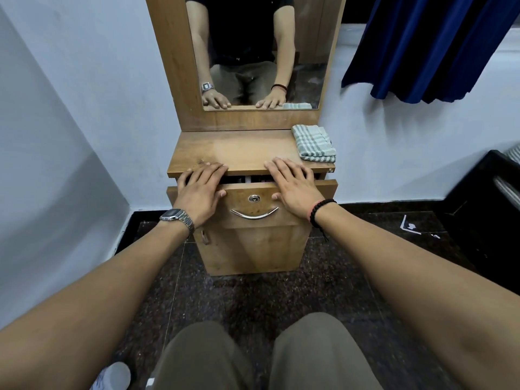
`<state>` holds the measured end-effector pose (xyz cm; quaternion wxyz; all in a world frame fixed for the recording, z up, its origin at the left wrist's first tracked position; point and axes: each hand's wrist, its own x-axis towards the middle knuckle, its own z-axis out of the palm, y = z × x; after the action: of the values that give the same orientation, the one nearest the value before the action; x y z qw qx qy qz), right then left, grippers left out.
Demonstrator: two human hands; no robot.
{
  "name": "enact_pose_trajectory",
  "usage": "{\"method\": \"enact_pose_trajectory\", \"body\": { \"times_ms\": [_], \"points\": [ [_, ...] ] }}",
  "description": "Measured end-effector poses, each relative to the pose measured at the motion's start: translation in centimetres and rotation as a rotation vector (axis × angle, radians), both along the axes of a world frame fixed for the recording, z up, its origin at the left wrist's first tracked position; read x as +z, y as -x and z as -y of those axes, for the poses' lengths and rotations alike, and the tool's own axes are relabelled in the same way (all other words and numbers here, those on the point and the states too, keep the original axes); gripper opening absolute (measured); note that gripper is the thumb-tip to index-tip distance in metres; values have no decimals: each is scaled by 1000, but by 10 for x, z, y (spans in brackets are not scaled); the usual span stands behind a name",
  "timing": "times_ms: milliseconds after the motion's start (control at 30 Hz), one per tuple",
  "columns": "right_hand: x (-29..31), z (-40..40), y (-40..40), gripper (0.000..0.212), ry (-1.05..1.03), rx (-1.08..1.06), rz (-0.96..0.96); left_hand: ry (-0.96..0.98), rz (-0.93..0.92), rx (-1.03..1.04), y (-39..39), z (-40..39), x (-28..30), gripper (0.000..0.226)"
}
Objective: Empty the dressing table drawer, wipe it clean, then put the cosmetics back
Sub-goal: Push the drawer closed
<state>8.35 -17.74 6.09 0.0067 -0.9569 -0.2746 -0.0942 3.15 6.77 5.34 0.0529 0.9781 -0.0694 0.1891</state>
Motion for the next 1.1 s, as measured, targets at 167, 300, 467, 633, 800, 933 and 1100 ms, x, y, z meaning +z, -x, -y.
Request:
{"method": "enact_pose_trajectory", "body": {
  "times_ms": [167,300,467,633,800,933,1100],
  "points": [
    [0,1,3,83,35,0,18,-37,61,40,-7,13,8,47],
    [0,-1,2,90,70,-8,18,-99,77,87,-14,18,14,38],
    [1,-2,3,92,87,-15,-22,-133,66,124,-21,21,20,32],
    [-1,-5,1,96,98,-25,-45,-109,76,115,-28,20,25,32],
    [3,-5,1,101,106,-37,-102,-109,109,88,-29,16,21,32],
    [19,-8,8,104,141,-67,-165,-121,98,124,-19,22,27,33],
    [42,-5,17,93,218,-92,-308,-189,-101,75,1,20,36,42]
  ]
}}
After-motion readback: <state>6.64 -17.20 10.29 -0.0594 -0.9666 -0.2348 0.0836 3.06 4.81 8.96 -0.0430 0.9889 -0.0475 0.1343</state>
